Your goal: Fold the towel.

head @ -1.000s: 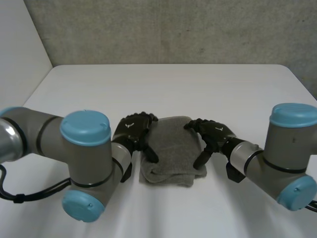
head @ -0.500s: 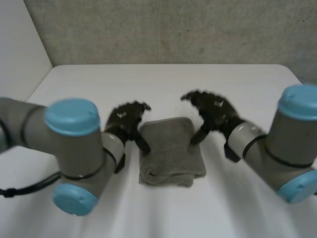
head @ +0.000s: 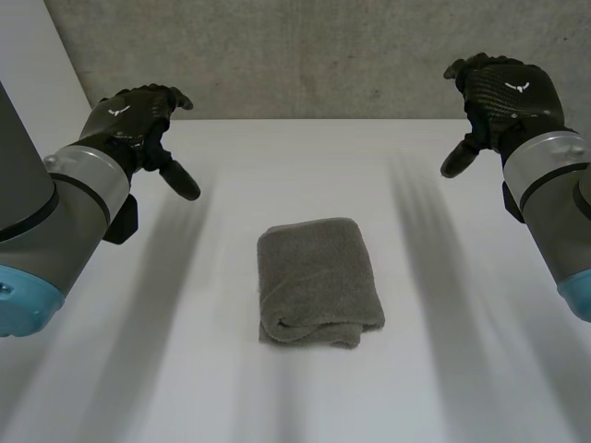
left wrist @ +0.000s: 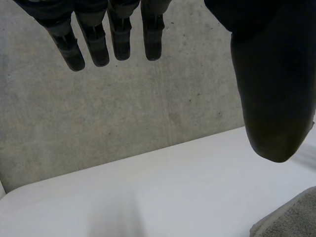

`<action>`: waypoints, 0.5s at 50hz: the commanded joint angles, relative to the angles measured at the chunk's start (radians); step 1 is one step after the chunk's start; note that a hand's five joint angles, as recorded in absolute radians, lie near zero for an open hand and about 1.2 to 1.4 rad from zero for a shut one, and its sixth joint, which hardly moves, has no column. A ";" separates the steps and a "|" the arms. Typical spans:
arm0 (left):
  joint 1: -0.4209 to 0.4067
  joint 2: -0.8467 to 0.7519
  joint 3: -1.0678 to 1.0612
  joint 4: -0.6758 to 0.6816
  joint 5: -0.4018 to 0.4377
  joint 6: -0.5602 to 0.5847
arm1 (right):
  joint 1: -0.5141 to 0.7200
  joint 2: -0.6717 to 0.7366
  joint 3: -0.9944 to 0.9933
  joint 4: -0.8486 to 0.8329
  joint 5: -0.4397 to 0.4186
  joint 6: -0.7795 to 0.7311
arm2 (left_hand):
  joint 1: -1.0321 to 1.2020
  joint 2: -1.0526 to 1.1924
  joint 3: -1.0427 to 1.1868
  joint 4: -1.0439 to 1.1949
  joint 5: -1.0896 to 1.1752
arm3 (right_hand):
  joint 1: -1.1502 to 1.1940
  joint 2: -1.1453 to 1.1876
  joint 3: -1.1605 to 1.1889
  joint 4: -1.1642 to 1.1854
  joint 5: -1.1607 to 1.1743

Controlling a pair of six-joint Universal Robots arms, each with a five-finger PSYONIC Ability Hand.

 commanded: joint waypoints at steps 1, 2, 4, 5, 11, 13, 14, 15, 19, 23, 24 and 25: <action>0.000 -0.001 -0.001 0.004 0.004 0.000 | -0.020 0.001 0.006 0.025 -0.043 0.007 | -0.091 -0.061 -0.051 -0.059 -0.040 | -0.070 -0.073 -0.043 -0.076 -0.061; 0.001 -0.001 -0.001 0.004 0.004 0.001 | -0.027 0.001 0.009 0.028 -0.043 0.008 | -0.091 -0.061 -0.051 -0.059 -0.040 | -0.070 -0.073 -0.043 -0.076 -0.061; 0.001 0.000 -0.001 0.004 0.004 0.001 | -0.034 -0.001 0.011 0.029 -0.045 0.008 | -0.091 -0.061 -0.051 -0.059 -0.040 | -0.070 -0.073 -0.043 -0.076 -0.061; 0.003 0.000 0.000 0.004 0.006 0.000 | -0.038 -0.001 0.012 0.031 -0.045 0.010 | -0.091 -0.061 -0.051 -0.059 -0.040 | -0.070 -0.073 -0.043 -0.076 -0.061; 0.001 0.013 -0.003 0.004 0.006 0.000 | -0.040 -0.016 0.014 0.032 -0.045 0.010 | -0.088 -0.058 -0.051 -0.059 -0.037 | -0.070 -0.073 -0.043 -0.076 -0.061; 0.001 0.014 -0.003 0.004 0.006 0.000 | -0.041 -0.021 0.014 0.032 -0.045 0.010 | -0.088 -0.058 -0.051 -0.059 -0.037 | -0.070 -0.073 -0.043 -0.076 -0.061; 0.001 0.014 -0.003 0.004 0.006 0.000 | -0.041 -0.024 0.014 0.032 -0.045 0.010 | -0.088 -0.058 -0.051 -0.059 -0.037 | -0.070 -0.073 -0.043 -0.076 -0.061; 0.001 0.014 -0.003 0.004 0.006 0.001 | -0.041 -0.024 0.014 0.032 -0.045 0.010 | -0.088 -0.058 -0.051 -0.059 -0.037 | -0.070 -0.073 -0.043 -0.076 -0.061; 0.001 0.022 -0.003 0.004 0.007 0.001 | -0.050 -0.035 0.014 0.032 -0.046 0.010 | -0.088 -0.058 -0.051 -0.059 -0.037 | -0.070 -0.073 -0.043 -0.076 -0.061; 0.003 0.025 -0.003 0.004 0.007 0.001 | -0.052 -0.039 0.014 0.032 -0.046 0.010 | -0.088 -0.058 -0.051 -0.059 -0.037 | -0.070 -0.073 -0.043 -0.076 -0.061; 0.003 0.025 -0.003 0.004 0.007 0.001 | -0.053 -0.039 0.012 0.032 -0.045 0.010 | -0.088 -0.058 -0.051 -0.059 -0.037 | -0.070 -0.073 -0.043 -0.076 -0.061; 0.003 0.025 -0.003 0.004 0.007 0.001 | -0.053 -0.039 0.012 0.032 -0.045 0.010 | -0.088 -0.058 -0.051 -0.059 -0.037 | -0.070 -0.073 -0.043 -0.076 -0.061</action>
